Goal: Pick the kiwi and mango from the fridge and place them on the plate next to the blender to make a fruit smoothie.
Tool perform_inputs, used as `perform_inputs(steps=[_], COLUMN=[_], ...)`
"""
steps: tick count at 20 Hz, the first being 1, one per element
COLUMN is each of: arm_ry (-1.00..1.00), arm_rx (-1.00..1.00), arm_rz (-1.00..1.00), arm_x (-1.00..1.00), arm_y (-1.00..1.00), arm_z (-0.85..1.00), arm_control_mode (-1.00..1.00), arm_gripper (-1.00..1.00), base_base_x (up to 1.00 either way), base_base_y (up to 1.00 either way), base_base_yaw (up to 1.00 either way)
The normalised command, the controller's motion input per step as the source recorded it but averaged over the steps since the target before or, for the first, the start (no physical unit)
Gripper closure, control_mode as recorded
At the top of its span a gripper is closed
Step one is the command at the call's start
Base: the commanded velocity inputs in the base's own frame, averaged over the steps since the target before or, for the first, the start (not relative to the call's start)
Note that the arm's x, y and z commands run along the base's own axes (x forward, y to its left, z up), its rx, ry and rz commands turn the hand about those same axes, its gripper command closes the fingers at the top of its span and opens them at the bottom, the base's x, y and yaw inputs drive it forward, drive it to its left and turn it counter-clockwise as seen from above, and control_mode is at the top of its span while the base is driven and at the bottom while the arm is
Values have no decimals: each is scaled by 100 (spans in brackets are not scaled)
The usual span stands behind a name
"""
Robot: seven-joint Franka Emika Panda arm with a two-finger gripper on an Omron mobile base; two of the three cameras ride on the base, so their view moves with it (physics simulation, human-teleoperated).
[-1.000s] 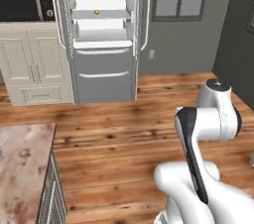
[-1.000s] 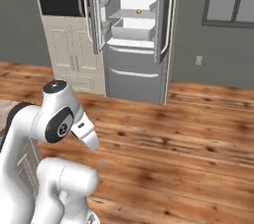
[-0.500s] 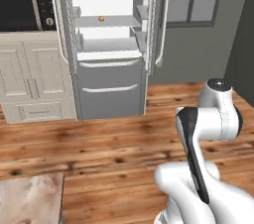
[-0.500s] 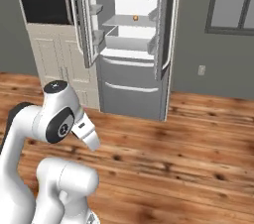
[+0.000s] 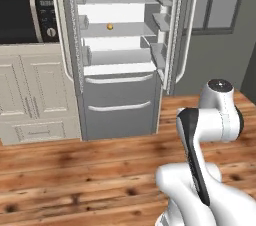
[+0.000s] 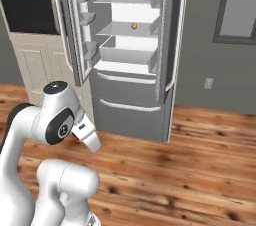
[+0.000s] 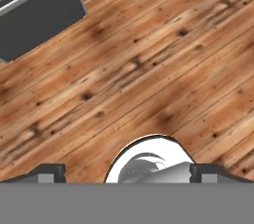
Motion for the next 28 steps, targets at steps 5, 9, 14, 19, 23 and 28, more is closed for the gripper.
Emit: perform_inputs(steps=[5,9,14,19,23,28], arm_ry=[0,0,0,0,0,0], arm_rx=[0,0,0,0,0,0], arm_rz=[0,0,0,0,0,0], arm_x=[0,0,0,0,0,0], arm_y=[0,0,0,0,0,0], arm_z=[0,0,0,0,0,0], arm_control_mode=[100,100,100,100,100,100], arm_gripper=[-100,-100,-100,-100,-100,-100], base_base_x=[75,71,74,74,74,74], base_base_y=[23,40,39,27,18,20], base_base_yaw=[0,0,0,0,0,0])
